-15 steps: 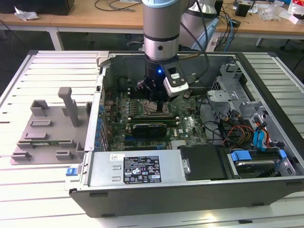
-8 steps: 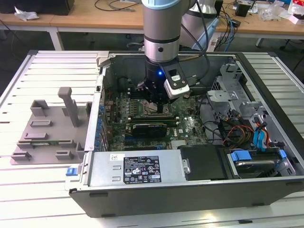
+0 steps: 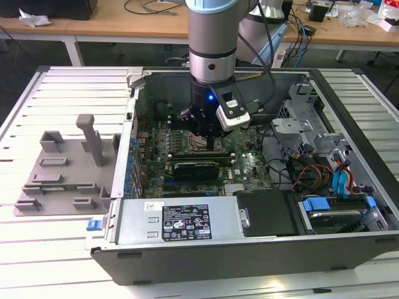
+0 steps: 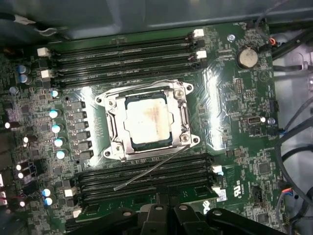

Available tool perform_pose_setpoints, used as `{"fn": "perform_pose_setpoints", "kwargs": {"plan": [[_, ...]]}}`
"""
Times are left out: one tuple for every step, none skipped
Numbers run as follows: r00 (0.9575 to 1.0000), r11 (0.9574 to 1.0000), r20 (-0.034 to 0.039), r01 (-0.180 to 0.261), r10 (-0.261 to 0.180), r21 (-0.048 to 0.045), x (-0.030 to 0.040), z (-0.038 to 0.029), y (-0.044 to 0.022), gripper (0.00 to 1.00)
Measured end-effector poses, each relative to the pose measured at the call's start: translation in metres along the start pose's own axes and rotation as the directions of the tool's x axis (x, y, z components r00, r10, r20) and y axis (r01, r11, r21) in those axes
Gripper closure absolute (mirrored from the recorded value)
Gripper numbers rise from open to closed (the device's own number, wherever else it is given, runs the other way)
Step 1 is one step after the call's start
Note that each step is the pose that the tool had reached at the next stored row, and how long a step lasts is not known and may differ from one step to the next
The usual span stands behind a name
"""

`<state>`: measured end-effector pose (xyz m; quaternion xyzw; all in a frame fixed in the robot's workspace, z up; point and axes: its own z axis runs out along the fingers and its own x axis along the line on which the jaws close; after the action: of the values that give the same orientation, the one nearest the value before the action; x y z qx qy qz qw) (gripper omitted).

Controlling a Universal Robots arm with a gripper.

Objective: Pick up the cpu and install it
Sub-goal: 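Install the second cpu locking lever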

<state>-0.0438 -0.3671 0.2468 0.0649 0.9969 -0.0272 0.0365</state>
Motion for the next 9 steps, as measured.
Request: {"fn": "perform_pose_setpoints", "kwargs": {"plan": [[0.9999, 0.9999, 0.0005, 0.014, -0.014, -0.0021, 0.0001, 0.0004, 0.0001, 0.89], [0.9985, 0.9985, 0.0022, 0.054, -0.054, -0.0095, 0.0002, 0.0015, 0.0006, 0.89], [0.9968, 0.9967, 0.0033, 0.08, -0.08, -0.0153, 0.0004, 0.0021, 0.0011, 0.89], [0.9958, 0.9956, 0.0039, 0.092, -0.092, -0.0165, 0.0005, 0.0022, 0.0018, 0.89], [0.9947, 0.9945, 0.0047, 0.103, -0.103, -0.0176, 0.0005, 0.0024, 0.0024, 0.89], [0.9931, 0.993, 0.0054, 0.117, -0.117, -0.0185, 0.0007, 0.0026, 0.0032, 0.89], [0.9923, 0.9922, 0.0058, 0.124, -0.123, -0.019, 0.0008, 0.0028, 0.0037, 0.89], [0.9912, 0.991, 0.0064, 0.133, -0.132, -0.0201, 0.0018, 0.0038, 0.0048, 0.89], [0.991, 0.9908, 0.0065, 0.134, -0.134, -0.0201, 0.0027, 0.0043, 0.005, 0.89]]}}
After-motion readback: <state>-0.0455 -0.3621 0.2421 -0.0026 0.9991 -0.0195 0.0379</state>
